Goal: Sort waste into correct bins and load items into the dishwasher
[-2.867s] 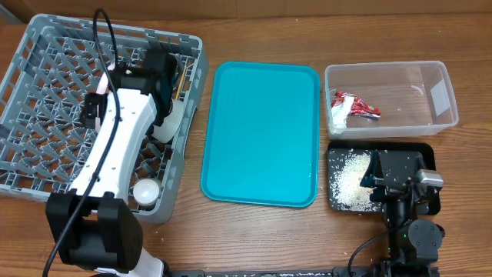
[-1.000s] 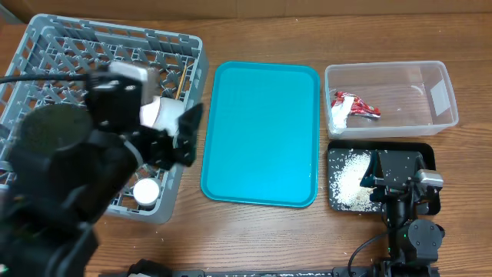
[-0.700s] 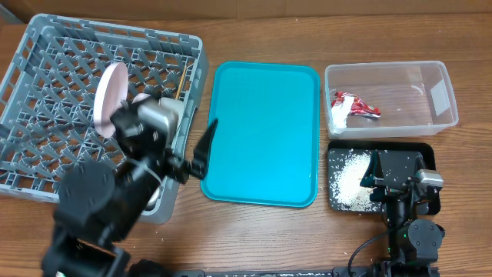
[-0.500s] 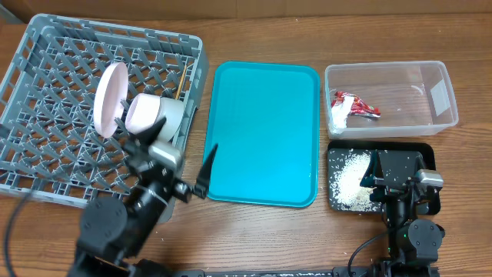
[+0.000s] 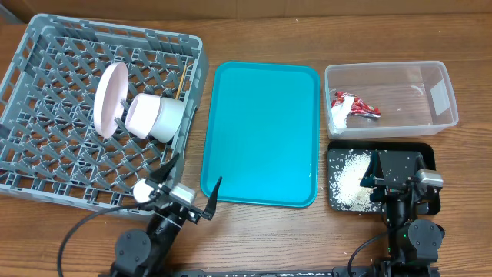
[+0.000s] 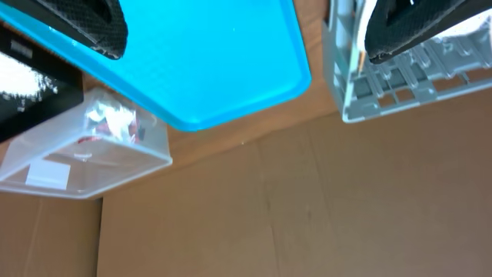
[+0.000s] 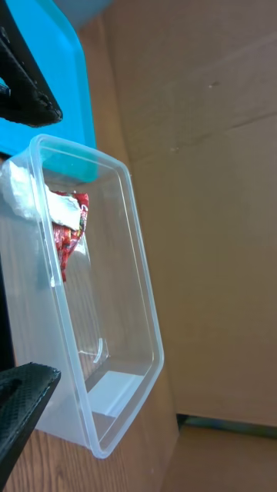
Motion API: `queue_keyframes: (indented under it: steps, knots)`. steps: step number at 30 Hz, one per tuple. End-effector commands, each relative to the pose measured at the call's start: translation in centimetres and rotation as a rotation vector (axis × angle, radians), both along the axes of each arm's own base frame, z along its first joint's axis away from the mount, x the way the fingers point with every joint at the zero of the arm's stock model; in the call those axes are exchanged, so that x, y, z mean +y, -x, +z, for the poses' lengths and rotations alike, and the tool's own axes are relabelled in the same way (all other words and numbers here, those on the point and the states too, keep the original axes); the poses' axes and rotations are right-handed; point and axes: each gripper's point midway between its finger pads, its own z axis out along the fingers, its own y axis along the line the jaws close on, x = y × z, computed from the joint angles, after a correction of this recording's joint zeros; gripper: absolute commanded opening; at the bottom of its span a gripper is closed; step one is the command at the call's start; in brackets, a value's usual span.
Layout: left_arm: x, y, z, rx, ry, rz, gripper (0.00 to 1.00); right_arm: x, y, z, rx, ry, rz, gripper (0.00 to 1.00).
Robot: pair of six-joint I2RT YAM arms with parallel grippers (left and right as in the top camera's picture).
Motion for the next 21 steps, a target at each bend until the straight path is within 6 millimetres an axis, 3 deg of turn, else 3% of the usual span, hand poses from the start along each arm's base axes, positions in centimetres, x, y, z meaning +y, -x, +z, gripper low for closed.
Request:
queue_keyframes:
  steps: [1, 5, 10, 13, 21]
  knots:
    - [-0.1, 0.0, -1.6, -0.032, -0.012, -0.005, 1.00, -0.2, 0.0, -0.1, -0.007, 0.005, -0.009, 1.00]
    - [-0.2, -0.2, -3.5, -0.004, -0.022, -0.006, 1.00, -0.2, 0.0, -0.1, -0.007, 0.004, -0.009, 1.00]
    - [-0.2, -0.2, -3.7, 0.003, -0.025, -0.007, 1.00, -0.2, 0.0, -0.1, -0.007, 0.004, -0.009, 1.00]
    - [-0.2, -0.2, -5.0, 0.054, -0.044, -0.007, 1.00, -0.2, 0.0, -0.1, -0.007, 0.005, -0.009, 1.00]
    - [-0.2, -0.2, -5.2, 0.061, -0.047, -0.007, 1.00, -0.2, 0.0, -0.1, -0.007, 0.004, -0.009, 1.00]
